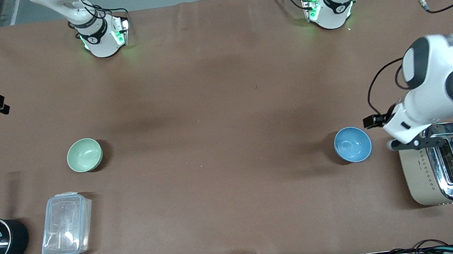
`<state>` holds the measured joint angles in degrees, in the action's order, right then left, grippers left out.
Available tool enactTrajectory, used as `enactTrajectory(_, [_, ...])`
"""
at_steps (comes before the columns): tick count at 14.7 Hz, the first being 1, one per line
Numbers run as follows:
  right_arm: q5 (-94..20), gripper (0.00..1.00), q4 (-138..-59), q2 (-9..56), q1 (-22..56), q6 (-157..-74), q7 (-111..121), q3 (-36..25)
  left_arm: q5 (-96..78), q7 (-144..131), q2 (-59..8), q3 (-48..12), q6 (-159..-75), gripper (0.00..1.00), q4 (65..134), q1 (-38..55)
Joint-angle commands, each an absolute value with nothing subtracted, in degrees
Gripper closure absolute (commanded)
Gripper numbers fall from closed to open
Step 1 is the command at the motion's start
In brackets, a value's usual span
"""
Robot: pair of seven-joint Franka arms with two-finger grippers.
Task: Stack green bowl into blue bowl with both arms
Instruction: 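Reach the left gripper down to the blue bowl rim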
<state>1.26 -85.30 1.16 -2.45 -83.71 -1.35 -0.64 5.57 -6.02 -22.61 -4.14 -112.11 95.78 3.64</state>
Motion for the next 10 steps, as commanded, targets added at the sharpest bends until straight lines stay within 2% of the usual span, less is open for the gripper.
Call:
enactTrajectory(1, [1.05,0.00,-87.27,-0.26,-3.95,-84.20,0.96,-0.18,6.94,-6.59,-23.45,-3.96,-125.97,0.00,104.73,1.16])
enactTrajectory(2, [0.97,0.00,-87.71,-0.09,-4.56,-84.72,1.92,-0.18,7.03,-6.68,-24.86,-4.04,-130.56,0.00,106.51,0.01])
enactTrajectory(7, [0.88,0.00,-96.14,0.09,-5.54,-92.80,2.46,-0.26,6.42,-6.94,-30.76,-4.13,-134.74,0.39,106.35,-0.70])
enactTrajectory(10, [0.88,0.00,-105.43,0.09,-5.71,-102.96,2.64,-0.26,6.15,-8.34,-31.72,-4.22,-134.74,0.92,105.56,-0.70])
